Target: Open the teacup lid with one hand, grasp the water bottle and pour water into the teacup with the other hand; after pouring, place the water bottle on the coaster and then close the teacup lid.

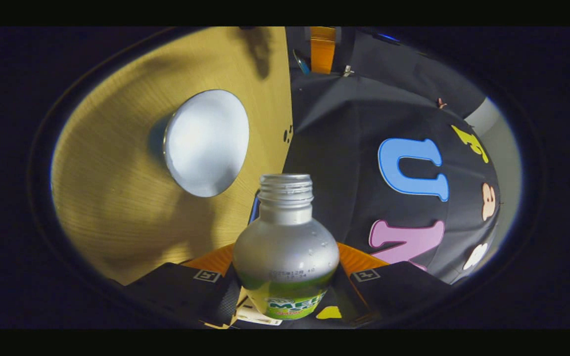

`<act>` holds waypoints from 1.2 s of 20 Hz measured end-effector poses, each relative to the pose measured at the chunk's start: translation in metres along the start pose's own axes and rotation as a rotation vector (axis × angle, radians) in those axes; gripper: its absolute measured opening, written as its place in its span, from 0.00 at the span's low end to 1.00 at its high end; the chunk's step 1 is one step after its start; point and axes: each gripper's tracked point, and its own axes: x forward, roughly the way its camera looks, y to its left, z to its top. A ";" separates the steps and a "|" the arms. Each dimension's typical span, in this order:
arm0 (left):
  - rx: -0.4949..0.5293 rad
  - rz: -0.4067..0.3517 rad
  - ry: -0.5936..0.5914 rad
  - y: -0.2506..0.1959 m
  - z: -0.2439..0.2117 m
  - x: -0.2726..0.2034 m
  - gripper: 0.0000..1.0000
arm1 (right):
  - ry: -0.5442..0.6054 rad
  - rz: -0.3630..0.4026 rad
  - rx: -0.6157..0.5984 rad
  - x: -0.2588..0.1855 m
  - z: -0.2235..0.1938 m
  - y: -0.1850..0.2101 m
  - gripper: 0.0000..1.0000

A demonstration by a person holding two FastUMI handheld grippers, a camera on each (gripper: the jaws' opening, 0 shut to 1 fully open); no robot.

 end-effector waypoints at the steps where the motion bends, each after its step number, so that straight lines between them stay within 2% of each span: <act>1: 0.000 0.000 0.000 0.000 0.000 0.000 0.31 | 0.001 0.002 -0.020 0.002 0.001 0.000 0.80; 8: 0.000 -0.012 0.001 -0.002 0.000 0.000 0.30 | -0.018 0.000 -0.115 0.006 0.002 -0.005 0.81; 24: 0.000 -0.013 0.002 -0.002 0.001 0.001 0.30 | -0.048 -0.016 -0.229 0.011 0.011 -0.020 0.80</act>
